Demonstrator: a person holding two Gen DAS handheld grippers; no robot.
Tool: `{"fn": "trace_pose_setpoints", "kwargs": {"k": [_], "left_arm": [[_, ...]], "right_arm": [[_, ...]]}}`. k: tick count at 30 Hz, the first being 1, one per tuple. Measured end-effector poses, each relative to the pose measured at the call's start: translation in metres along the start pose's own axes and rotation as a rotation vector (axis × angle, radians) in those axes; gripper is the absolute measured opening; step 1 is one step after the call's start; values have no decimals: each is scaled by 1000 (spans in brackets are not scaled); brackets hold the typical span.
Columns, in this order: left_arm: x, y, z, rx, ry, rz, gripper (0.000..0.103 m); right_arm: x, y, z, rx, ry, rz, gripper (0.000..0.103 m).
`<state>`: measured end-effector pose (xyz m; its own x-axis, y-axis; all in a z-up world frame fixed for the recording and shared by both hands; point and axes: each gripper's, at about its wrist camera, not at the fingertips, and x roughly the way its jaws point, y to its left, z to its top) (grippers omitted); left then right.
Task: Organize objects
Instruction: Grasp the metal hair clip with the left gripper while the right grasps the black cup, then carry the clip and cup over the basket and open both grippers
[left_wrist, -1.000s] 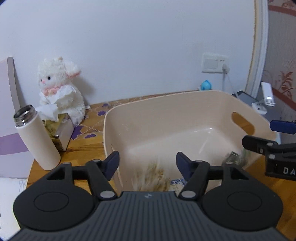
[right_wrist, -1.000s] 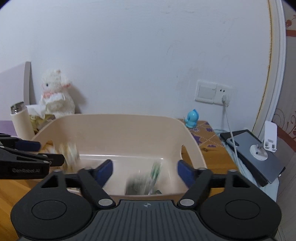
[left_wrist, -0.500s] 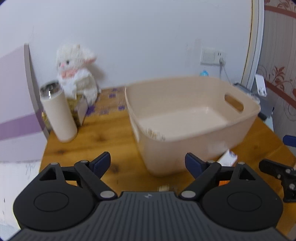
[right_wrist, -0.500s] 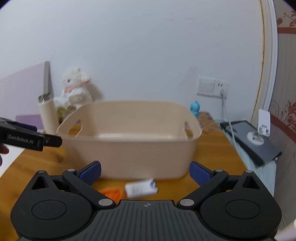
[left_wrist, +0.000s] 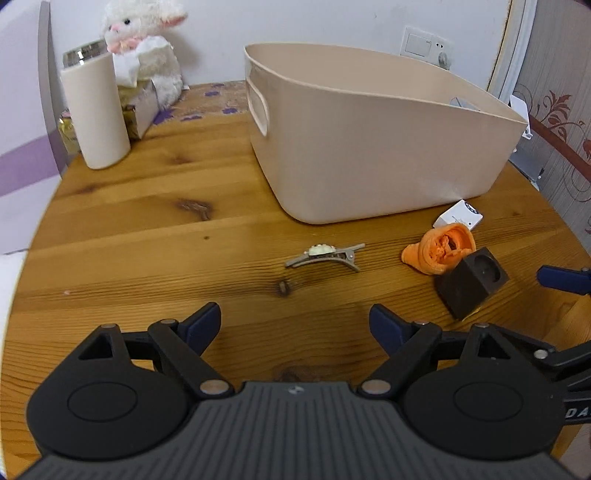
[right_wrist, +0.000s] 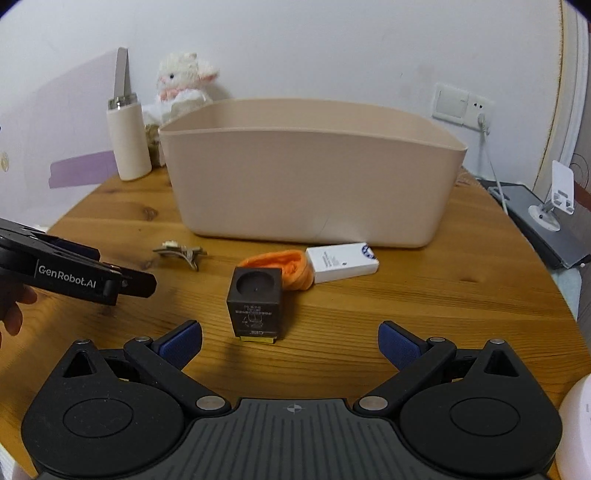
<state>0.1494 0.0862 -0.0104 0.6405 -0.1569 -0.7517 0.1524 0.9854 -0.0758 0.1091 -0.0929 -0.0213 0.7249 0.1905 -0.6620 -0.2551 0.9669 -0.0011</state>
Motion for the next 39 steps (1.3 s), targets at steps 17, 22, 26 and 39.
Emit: {"fn": "trace_pose_setpoints", "kwargs": {"k": [17,22,26,39], "left_arm": [[28,-13,18,44,-110,37,57],[20,-8,11,35,-109,10,57],[3,-11,6,71,-146,12,57],[-70,-37,33,151,-340,-9,57]], "right_arm": [[37,5,12,-5,13,11,29],[33,2,11,-2,22,13,29],[20,-2,8,-3,19,13,29],[-46,-41,55,16,-170,-40,29]]}}
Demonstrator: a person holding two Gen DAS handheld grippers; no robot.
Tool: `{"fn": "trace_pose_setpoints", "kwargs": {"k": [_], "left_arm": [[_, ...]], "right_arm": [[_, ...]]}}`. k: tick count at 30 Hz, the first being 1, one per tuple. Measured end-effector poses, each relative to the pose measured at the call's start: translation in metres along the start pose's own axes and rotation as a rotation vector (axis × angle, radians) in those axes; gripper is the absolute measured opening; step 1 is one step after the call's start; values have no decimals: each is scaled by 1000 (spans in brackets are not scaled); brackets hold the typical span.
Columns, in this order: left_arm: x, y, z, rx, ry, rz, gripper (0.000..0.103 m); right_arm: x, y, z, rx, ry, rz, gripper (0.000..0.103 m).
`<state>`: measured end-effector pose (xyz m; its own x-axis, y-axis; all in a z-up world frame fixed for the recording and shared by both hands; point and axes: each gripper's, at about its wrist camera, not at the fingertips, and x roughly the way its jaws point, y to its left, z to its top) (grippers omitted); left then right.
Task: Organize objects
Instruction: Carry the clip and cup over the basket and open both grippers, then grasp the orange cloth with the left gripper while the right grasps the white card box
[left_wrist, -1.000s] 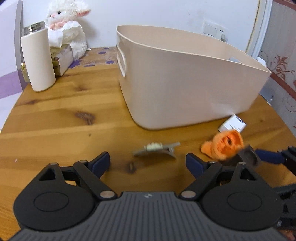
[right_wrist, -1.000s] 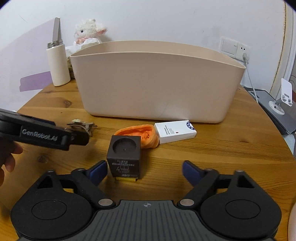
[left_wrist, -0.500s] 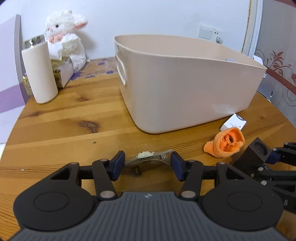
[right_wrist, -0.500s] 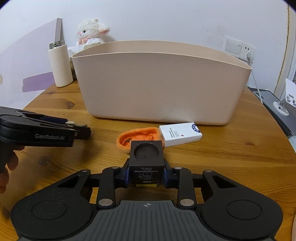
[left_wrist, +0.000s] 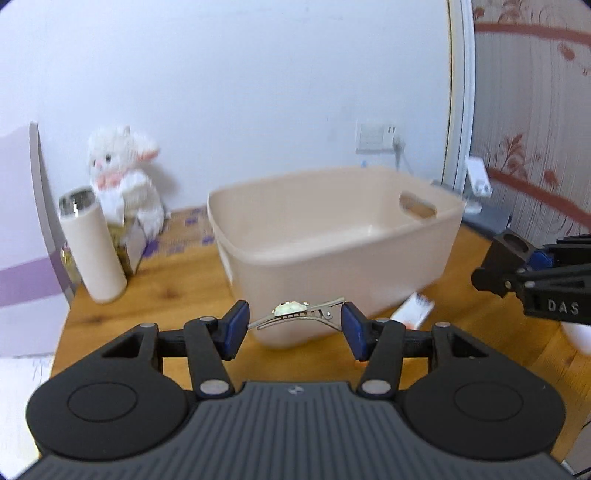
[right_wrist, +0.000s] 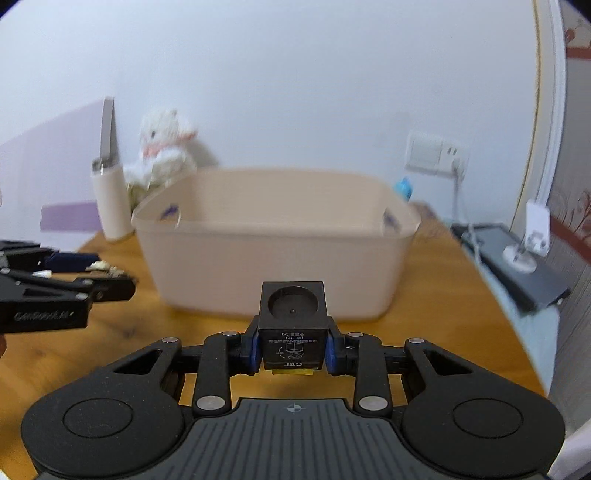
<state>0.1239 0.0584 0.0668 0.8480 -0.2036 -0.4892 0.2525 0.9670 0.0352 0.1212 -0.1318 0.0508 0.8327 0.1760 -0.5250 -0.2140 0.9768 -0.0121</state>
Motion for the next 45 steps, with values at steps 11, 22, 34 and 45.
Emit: {"fn": "trace_pose_setpoints", "kwargs": {"k": [11,22,34,45], "left_arm": [[37,-8,71,11,-87,23,57],[135,-13,85,24,42,97,57],[129,-21,75,53,82,98,83],[68,-28,61,2,95,92,87]], "right_arm": [[18,-13,71,-32,-132,-53,29],[92,-17,94,-58,-75,-85,29],[101,-22,80,-71,-20,-74,66],[33,-22,58,-116,-9,-66,89]]}}
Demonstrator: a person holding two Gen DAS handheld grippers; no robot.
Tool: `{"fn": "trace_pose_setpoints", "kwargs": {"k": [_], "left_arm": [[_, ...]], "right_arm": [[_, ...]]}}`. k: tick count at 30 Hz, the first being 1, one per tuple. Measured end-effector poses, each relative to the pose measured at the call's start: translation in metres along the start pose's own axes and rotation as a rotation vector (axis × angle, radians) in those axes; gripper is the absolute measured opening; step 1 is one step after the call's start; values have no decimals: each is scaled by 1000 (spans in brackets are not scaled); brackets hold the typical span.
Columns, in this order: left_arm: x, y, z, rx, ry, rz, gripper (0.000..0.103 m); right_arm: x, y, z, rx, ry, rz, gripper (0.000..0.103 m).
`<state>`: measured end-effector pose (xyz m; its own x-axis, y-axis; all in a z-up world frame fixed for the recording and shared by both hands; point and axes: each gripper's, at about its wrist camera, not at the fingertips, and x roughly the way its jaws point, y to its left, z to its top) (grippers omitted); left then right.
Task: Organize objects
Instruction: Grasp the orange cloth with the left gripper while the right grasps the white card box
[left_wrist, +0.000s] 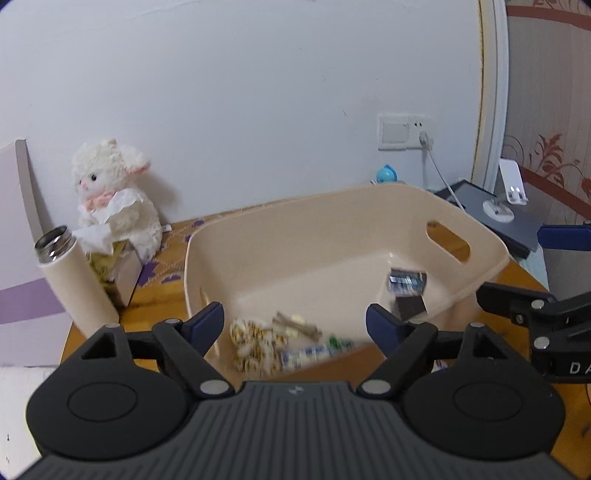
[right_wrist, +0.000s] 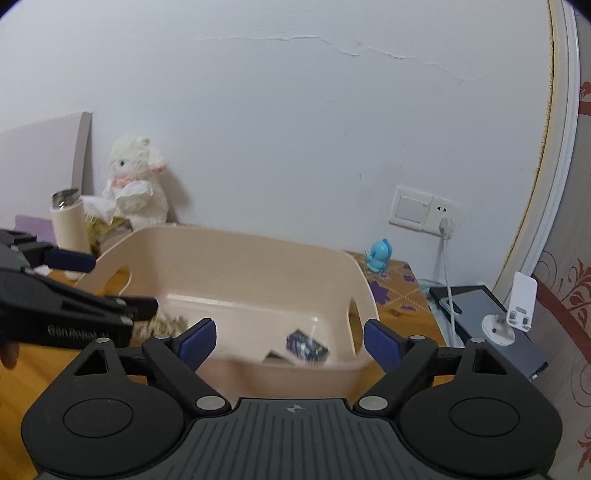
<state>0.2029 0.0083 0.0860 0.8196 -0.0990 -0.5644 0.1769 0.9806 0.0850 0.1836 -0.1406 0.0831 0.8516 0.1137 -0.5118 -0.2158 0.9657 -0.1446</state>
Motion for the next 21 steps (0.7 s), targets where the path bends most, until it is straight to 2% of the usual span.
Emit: {"fn": "trace_pose_setpoints", "kwargs": {"k": [2,8,17,21], "left_arm": [[-8,-1,-11,-3,6,-8,91],[-9,-7,-43,-18,65,-37,91],[23,-17,-80,-36,147,-88,91],[42,-23,-91,-10,170,-64,91]], "right_arm": [[-5,1,-10,-10,22,0,89],[-10,-2,-44,-37,100,-15,90],[7,-2,-85,-47,204,-5,92],[22,-1,-97,-48,233,4,95]]}}
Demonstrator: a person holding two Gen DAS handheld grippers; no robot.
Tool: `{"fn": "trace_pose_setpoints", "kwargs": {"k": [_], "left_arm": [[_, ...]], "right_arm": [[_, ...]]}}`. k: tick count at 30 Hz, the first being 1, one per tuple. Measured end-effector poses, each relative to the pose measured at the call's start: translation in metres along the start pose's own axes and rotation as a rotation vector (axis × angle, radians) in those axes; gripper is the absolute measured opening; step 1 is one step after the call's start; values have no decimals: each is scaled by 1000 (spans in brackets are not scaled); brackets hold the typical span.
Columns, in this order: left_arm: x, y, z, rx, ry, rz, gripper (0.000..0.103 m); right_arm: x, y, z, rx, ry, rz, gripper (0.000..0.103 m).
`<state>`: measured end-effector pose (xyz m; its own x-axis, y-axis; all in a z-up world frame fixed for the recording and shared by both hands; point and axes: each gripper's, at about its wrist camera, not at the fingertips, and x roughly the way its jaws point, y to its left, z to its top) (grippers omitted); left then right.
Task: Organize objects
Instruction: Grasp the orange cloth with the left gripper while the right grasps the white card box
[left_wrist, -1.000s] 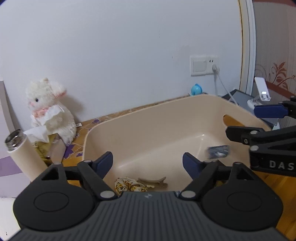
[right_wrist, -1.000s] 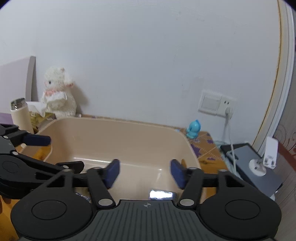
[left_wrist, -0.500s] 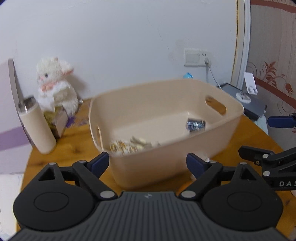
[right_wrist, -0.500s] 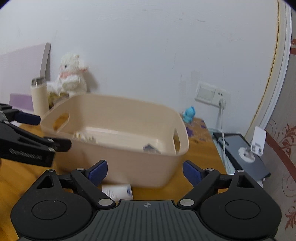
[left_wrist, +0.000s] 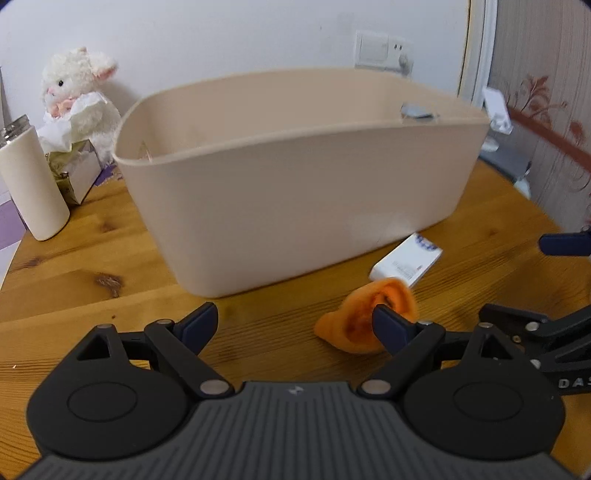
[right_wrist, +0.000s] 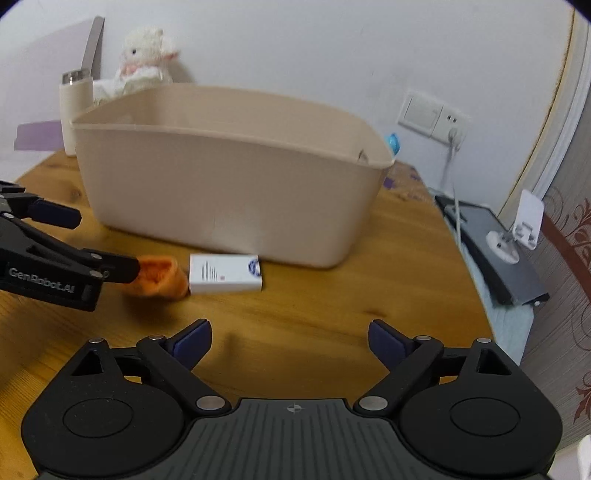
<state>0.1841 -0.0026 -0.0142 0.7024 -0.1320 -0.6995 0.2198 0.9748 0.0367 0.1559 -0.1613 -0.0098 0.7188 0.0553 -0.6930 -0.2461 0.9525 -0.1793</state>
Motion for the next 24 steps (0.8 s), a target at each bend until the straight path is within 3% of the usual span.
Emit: {"fn": "trace_pose_setpoints", "kwargs": {"k": [4,10,13,19,24], "left_arm": [[12,7,-8,-7,11,7,92],[10,36,-12,-75,12,111,92],[6,49,-14,-101,11,126,92],[-15,47,-11,-97,-55,38,92],[9,36,-7,-93,8,-4,92]], "right_arm": [[14,4,-4,3,6,24,99],[30,19,-2,-35,-3,39,103],[35,24,2,-28,-19,48,103],[44,24,7,6,-33,81,103],[53,21,10,34,-46,93,103]]}}
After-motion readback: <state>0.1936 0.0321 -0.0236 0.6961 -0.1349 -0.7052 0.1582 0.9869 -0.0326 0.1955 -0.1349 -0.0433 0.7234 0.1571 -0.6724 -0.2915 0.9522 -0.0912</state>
